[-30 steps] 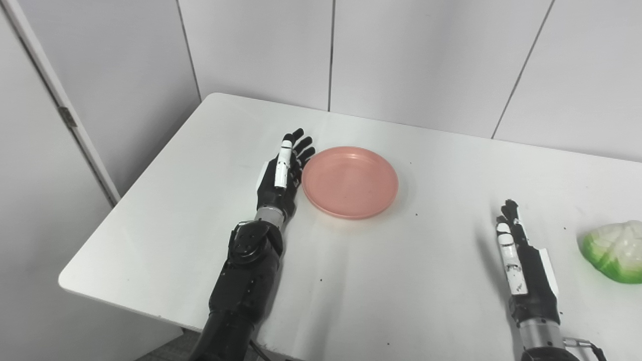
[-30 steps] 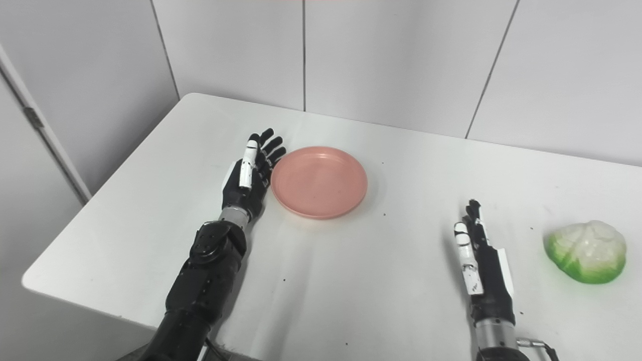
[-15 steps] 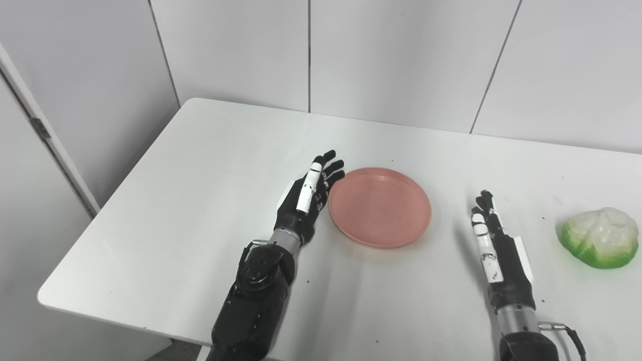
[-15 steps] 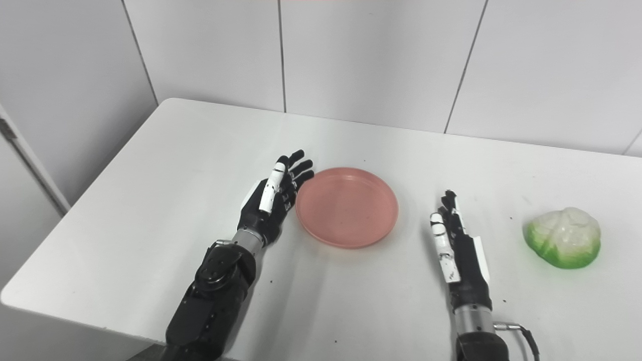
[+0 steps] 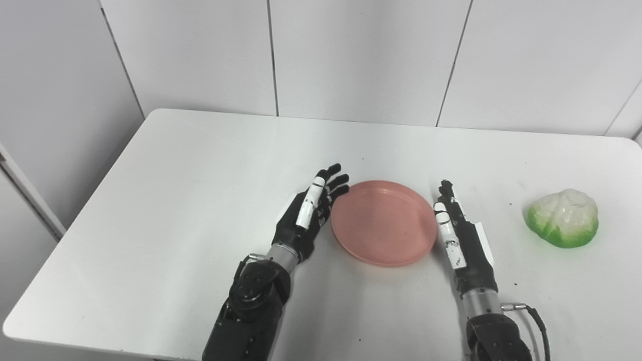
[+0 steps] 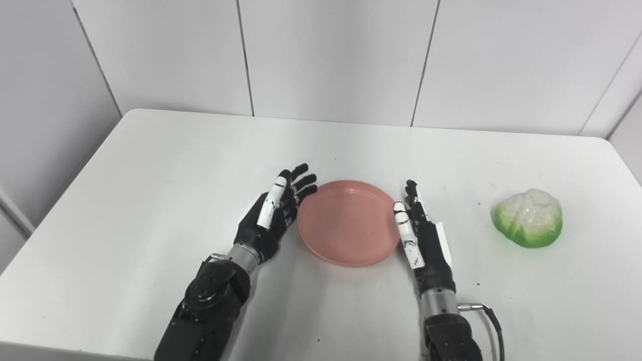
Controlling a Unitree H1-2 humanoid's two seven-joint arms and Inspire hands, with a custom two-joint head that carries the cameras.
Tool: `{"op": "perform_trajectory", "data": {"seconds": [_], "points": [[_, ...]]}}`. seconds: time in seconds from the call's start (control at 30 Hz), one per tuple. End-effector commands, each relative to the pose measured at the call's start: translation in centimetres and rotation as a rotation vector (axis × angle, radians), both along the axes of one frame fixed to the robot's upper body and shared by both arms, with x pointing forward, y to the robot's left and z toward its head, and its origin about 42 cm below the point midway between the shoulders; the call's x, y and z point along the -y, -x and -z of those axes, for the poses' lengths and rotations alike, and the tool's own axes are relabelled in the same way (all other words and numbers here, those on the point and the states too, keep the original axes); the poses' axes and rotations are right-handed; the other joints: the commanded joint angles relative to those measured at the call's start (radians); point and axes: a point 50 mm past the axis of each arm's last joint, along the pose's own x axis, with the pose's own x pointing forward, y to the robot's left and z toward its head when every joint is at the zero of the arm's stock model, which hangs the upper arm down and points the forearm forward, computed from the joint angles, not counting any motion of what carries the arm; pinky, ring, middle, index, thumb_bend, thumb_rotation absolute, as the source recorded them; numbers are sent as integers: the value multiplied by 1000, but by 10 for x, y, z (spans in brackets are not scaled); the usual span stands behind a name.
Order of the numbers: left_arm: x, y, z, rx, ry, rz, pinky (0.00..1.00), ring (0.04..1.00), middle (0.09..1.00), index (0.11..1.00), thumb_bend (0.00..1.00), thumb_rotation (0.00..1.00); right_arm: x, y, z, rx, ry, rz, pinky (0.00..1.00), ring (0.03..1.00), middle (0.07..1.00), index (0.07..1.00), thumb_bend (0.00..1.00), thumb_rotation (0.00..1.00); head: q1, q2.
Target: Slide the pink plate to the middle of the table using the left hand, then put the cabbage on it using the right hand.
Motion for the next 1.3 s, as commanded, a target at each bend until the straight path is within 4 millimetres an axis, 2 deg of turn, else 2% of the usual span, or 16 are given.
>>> {"op": "perform_trajectory", "data": {"seconds": [0.0, 0.77, 1.0, 1.17, 1.27], "points": [[6, -6, -19, 60, 11, 29, 963, 908, 900, 900, 457, 1000, -8, -2, -4, 30, -12, -3, 967, 974, 972, 965, 283, 1000, -10, 0], [-12, -5, -21, 81, 8, 32, 967, 900, 898, 901, 479, 1000, -14, -10, -2, 43, -4, 13, 953, 979, 973, 969, 375, 1000, -120, -4], [-16, -5, -24, 102, 5, 28, 957, 901, 901, 901, 467, 1000, -10, -14, -10, 61, 50, 41, 937, 972, 973, 979, 355, 1000, -167, -9], [-21, -4, -23, 113, 2, 33, 954, 905, 907, 914, 470, 1000, -5, -18, -19, 55, 75, 59, 961, 981, 991, 997, 372, 1000, -205, -16], [-25, -6, -21, 113, 0, 31, 951, 905, 906, 915, 471, 1000, -2, -23, -23, 70, 80, 68, 974, 991, 1000, 1000, 344, 1000, -225, -21]]}}
